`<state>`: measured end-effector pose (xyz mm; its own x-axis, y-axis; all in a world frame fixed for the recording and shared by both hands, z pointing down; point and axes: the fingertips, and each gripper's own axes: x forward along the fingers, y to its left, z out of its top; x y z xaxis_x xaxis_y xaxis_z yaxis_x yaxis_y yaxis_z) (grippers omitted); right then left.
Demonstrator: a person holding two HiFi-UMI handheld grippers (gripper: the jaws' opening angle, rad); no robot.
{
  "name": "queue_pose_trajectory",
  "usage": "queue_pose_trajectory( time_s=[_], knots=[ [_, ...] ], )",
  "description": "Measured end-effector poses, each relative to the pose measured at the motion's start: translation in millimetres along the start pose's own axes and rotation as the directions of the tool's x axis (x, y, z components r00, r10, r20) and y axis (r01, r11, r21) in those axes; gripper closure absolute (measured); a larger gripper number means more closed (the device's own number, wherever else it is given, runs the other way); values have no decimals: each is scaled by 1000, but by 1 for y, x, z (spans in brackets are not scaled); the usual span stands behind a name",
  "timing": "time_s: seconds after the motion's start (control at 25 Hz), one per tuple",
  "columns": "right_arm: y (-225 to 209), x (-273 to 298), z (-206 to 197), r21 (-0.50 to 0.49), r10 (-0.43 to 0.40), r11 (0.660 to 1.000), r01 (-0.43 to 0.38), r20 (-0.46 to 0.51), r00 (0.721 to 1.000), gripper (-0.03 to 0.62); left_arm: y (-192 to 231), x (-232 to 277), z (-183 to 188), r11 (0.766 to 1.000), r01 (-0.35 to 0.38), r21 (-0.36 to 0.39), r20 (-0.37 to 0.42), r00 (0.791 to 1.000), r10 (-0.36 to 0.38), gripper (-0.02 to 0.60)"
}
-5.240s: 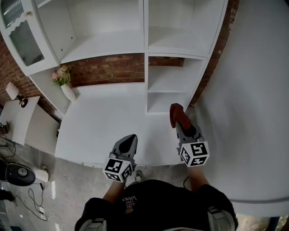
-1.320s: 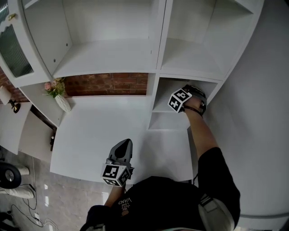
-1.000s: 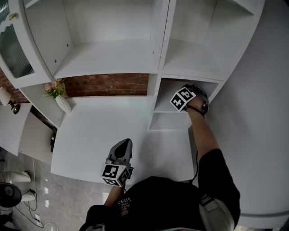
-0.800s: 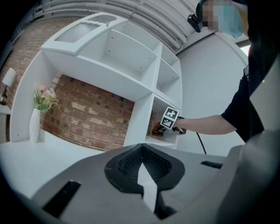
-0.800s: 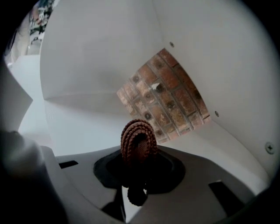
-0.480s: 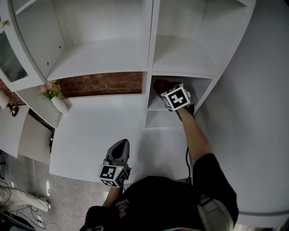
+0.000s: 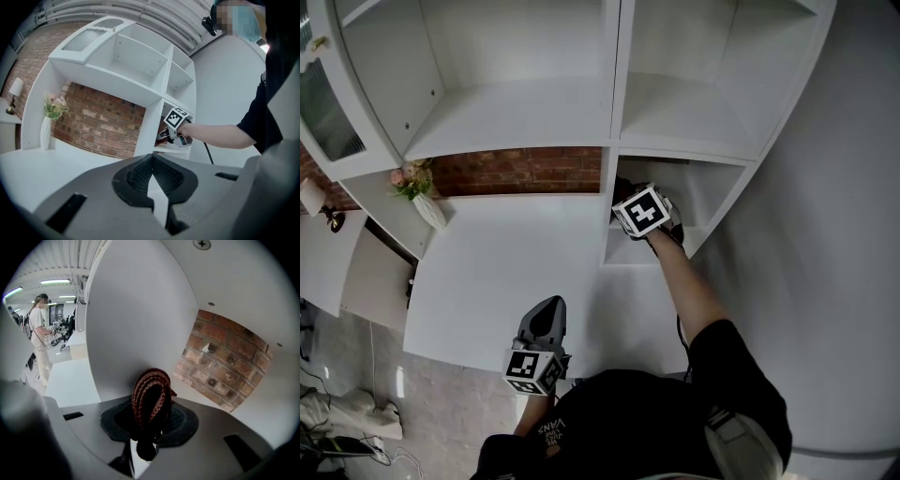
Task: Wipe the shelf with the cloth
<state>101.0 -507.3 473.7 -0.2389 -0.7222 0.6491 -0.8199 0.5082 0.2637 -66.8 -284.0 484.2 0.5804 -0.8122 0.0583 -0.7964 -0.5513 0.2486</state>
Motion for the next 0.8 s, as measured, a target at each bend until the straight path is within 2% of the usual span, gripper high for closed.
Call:
queue_pose_trajectory(
  time_s=[0.24,0.4,0.52,0.64,0.72,0.8],
  knots=[
    [-19,-7,-9,-115,-111,987,108,-23,994,503,-4,0,-3,1000,6,-8,-9,1000,-6,574],
    [-43,-18,-29,-115,-172,980,164,-60,983,503,-6,5,-11,999,30,-16,-18,999,-31,574],
    [-66,-30,-48,-124,-243,965,230,-102,965,503,-11,10,-13,998,60,-19,-24,998,-60,574],
    [-89,-44,-70,-170,-339,935,312,-158,928,503,-17,17,-14,995,94,-20,-27,995,-95,574],
    [-104,-54,-86,-256,-435,888,381,-202,878,503,-23,22,-16,993,117,-20,-33,992,-118,574],
    [-116,-62,-98,-363,-529,826,432,-236,815,503,-28,26,-17,990,141,-20,-39,989,-141,574]
  ],
)
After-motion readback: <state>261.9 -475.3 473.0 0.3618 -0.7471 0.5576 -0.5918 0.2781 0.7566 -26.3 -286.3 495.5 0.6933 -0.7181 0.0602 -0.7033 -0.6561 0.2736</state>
